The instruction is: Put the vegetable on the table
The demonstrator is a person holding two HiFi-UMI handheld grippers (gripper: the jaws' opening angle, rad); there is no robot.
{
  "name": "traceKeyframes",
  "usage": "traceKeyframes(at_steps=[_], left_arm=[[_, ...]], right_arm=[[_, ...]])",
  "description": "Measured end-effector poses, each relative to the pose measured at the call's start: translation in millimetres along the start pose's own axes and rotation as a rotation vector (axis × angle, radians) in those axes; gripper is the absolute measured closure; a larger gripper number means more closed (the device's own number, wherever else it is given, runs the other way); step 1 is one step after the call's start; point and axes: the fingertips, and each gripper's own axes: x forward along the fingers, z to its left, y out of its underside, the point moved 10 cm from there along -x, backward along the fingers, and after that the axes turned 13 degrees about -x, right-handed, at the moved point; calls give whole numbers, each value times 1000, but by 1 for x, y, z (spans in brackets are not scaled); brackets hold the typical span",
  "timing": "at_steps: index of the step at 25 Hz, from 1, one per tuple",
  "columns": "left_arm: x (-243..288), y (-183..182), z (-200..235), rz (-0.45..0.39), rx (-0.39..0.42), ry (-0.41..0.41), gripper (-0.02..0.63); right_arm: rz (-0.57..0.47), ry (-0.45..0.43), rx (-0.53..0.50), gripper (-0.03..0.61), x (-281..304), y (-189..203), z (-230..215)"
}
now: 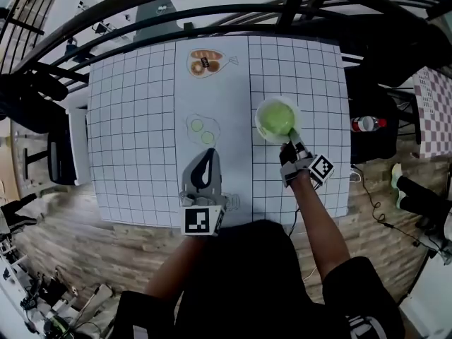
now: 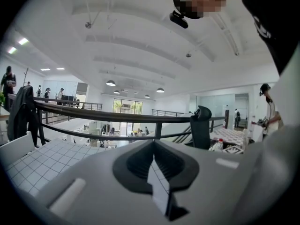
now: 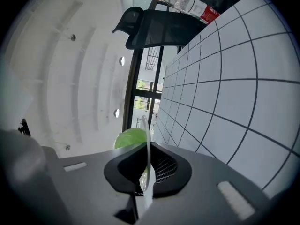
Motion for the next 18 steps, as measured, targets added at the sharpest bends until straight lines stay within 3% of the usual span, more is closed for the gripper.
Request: traceKeyframes(at_steps=[5, 8, 13, 18], left_arm=[[3, -1, 0, 6, 4, -7, 606], [4, -1, 0, 31, 0, -13, 606], [2, 1, 4, 46, -2, -50, 606], [1, 3, 1, 39, 0, -24, 606]], right_arm=[[-13, 19, 28, 569, 12, 4, -18], [-46, -24, 54, 565, 19, 7, -24], [-33, 13, 56, 566, 24, 16, -34], [-18, 37, 100, 565, 34, 20, -49]])
